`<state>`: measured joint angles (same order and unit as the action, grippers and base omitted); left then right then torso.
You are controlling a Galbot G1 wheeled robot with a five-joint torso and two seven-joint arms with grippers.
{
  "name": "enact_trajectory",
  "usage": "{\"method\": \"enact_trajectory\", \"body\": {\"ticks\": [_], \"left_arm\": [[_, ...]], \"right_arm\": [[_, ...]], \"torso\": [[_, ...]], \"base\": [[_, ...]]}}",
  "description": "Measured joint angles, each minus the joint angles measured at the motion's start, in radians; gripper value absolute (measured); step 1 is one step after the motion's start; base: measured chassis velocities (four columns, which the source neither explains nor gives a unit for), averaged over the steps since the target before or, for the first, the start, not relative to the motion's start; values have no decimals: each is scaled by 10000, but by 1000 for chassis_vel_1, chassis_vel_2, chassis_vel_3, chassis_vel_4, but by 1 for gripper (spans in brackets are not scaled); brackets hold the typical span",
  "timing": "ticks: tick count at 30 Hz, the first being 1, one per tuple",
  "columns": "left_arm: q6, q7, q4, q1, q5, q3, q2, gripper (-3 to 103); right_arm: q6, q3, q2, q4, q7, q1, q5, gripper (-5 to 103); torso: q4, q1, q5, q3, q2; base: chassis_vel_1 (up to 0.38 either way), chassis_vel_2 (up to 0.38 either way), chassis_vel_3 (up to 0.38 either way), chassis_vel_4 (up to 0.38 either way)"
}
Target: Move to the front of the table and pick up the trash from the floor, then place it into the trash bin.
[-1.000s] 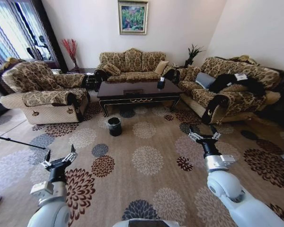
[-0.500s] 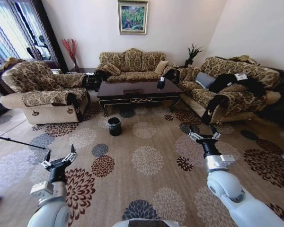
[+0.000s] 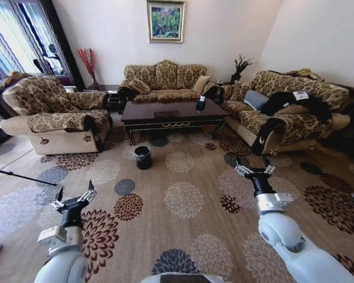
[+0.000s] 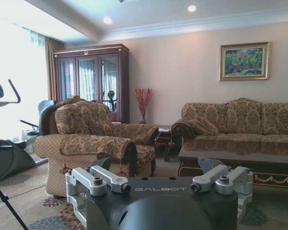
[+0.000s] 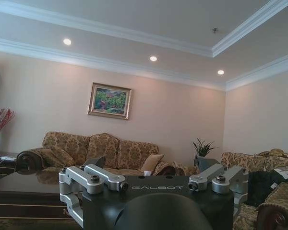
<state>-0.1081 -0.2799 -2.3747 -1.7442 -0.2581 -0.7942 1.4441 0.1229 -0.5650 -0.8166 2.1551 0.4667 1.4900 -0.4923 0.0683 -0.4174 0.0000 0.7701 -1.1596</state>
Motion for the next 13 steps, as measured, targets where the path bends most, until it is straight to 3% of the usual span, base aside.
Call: {"method": "enact_trajectory", "body": {"ticks": [13], "left_arm": [[0,0,0,0,0,0,0,100]], "right_arm": [[0,0,0,0,0,0,0,100]], "torso": [[0,7,0,-8,16]], "base": [[0,0,0,0]]}}
